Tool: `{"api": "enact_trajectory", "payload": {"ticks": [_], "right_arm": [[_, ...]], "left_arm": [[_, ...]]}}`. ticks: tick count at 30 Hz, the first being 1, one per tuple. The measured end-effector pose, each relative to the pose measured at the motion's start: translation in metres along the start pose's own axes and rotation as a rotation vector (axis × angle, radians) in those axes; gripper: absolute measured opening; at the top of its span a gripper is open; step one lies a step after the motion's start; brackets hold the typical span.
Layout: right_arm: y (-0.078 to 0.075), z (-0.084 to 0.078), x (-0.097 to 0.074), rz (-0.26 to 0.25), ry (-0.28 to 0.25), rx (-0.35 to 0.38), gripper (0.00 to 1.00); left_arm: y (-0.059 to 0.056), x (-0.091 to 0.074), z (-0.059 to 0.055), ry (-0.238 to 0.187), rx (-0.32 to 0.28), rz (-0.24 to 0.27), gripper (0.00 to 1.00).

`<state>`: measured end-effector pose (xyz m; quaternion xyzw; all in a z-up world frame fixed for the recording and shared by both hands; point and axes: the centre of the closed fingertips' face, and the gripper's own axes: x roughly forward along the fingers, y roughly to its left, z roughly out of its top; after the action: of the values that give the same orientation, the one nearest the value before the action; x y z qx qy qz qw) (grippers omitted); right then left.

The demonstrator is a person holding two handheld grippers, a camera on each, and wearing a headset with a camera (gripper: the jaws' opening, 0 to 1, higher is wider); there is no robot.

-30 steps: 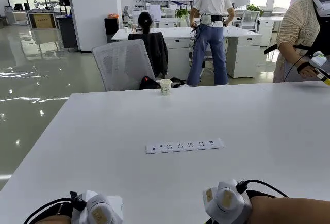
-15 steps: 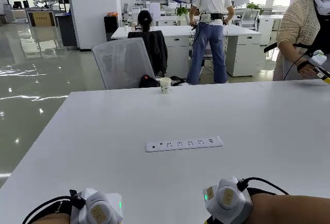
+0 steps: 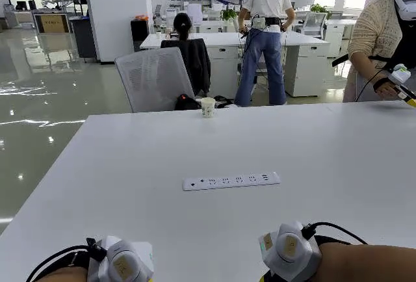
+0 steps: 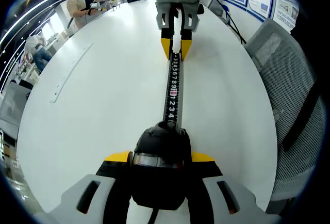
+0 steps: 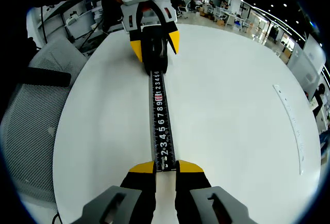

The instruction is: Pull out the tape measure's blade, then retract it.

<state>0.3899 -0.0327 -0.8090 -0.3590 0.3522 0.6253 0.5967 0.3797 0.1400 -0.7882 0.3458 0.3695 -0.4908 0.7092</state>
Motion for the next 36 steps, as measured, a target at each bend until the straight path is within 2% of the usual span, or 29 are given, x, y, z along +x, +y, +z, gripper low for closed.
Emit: {"api": "enact_trajectory", "payload": {"ticks": [36], "right_arm": [[0.0, -0.022, -0.014, -0.009, 0.022, 0.03, 0.1]], "left_arm": [[0.0, 0.0, 0.0, 0.005, 0.007, -0.002, 0.36]]}}
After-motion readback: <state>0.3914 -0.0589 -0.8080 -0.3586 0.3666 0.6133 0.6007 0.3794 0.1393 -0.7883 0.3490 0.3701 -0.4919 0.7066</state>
